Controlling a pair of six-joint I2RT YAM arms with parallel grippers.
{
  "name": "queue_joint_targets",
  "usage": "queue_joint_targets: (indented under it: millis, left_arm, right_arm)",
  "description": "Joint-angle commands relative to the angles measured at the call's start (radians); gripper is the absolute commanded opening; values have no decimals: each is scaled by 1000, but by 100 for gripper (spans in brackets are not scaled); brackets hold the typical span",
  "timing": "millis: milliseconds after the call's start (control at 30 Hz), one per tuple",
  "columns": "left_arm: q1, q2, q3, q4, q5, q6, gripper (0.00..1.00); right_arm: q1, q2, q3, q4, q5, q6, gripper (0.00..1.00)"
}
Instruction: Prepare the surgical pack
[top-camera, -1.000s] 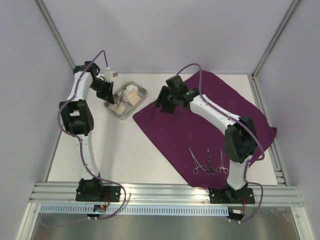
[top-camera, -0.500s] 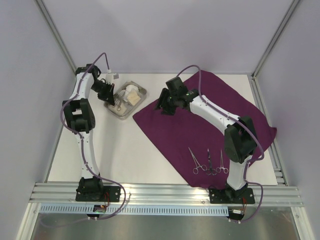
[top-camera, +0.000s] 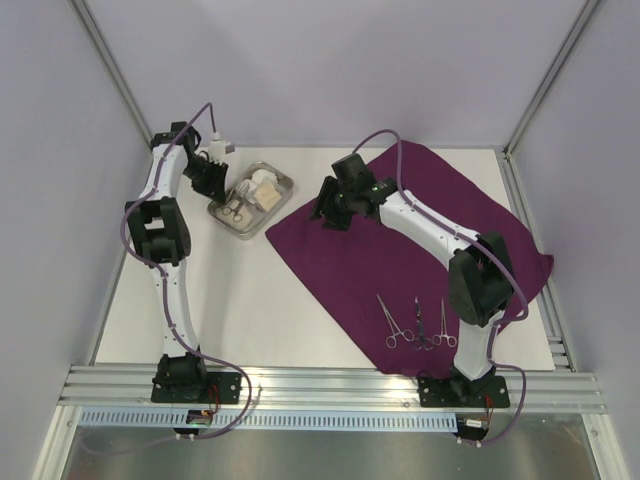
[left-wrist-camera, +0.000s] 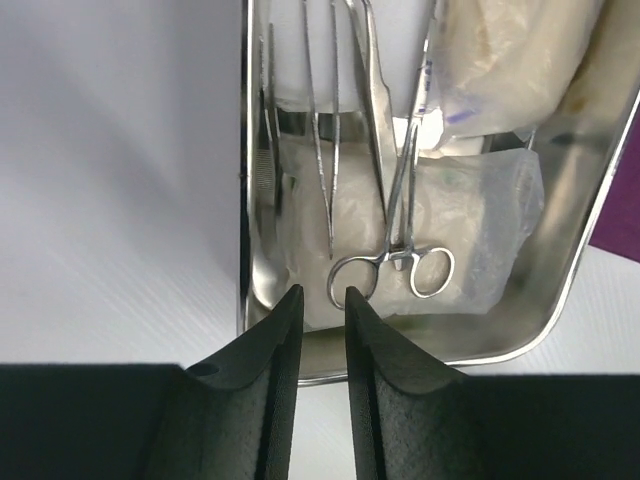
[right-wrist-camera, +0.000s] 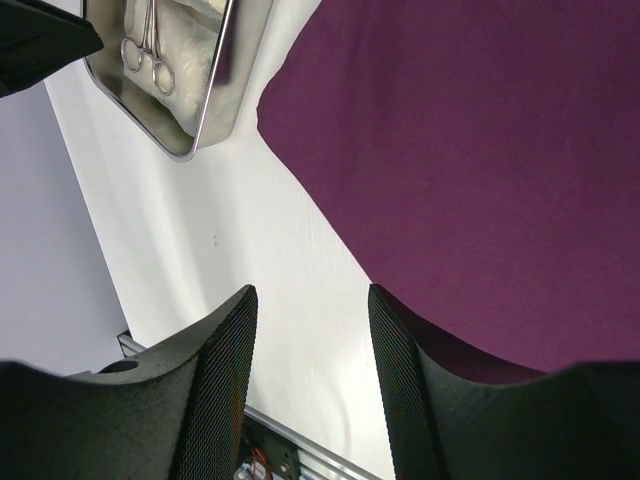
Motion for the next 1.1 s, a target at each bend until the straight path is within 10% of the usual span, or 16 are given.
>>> queue_joint_targets:
  millis: [0,267,600,833,1067]
  left_arm:
    - [5,-5,34,56,-63,-31,32]
    - [4,-86,28,63,-89,-89,33]
    - [2,-338,-99,-19,-107,-192,52]
    - [-24,-465,-196,-97,-115,-173,69]
    - [-62,-556,-305,-109,-94,-175,70]
  right_arm:
    - [-2,-37,9,-13,-11,-21,51]
    - [-27,-72,46,-182,117,-134,49]
    - [-199,-360,-332,-556,234,-327,46]
    - [-125,-445,-556,-382,24,-409,48]
    - [-15,-314,-549,-406,128,-452,39]
